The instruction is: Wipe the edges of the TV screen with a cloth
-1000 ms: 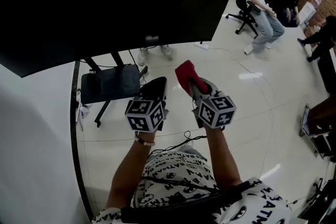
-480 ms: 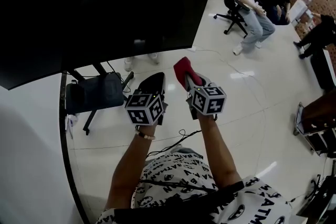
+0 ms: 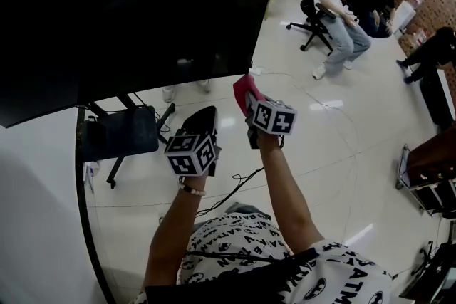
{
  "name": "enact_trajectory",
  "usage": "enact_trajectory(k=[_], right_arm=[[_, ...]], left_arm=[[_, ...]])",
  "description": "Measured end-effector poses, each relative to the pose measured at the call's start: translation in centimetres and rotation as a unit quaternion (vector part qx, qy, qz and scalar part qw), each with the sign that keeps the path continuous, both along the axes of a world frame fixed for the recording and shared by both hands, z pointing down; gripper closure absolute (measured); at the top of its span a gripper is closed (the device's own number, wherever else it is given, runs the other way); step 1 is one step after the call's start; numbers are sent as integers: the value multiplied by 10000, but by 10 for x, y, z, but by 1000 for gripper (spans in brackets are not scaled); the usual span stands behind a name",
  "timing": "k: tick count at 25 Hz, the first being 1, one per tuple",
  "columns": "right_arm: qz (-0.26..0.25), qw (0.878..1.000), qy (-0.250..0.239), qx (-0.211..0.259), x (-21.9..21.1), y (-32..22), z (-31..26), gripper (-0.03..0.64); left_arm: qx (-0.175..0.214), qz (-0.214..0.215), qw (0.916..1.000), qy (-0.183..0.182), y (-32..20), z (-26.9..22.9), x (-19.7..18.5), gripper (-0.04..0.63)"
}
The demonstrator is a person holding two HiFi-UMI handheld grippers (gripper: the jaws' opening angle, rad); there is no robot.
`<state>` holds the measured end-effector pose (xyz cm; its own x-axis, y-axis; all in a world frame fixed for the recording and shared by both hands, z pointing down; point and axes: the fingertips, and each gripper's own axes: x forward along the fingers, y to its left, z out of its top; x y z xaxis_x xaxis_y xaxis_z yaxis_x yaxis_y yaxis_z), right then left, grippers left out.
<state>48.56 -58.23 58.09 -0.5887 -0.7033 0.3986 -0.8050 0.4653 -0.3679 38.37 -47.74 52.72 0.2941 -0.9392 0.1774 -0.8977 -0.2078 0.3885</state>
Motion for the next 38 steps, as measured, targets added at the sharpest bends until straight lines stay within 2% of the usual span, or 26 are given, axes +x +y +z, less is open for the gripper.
enact_trajectory(k=[5, 12, 19, 30, 38], right_arm=[[-59, 9996, -282, 25, -20, -20, -10, 557], [-241, 9995, -115, 169, -37, -18, -15, 557], [-517, 9984, -119, 173, -81, -10, -18, 557], [-812, 9966, -70, 82, -154, 15, -16, 557], [-1051, 9945, -10, 23, -214, 40, -18, 557]], left_arm=[[-154, -192, 9997, 44, 4, 11, -14, 592], [-250, -362, 9990, 67, 12, 10, -30, 592], [-279, -491, 9984, 26, 24, 6, -56, 592], [-418, -814, 9957, 108, 51, 13, -128, 592], [-370, -957, 9945, 225, 79, 6, -172, 592]])
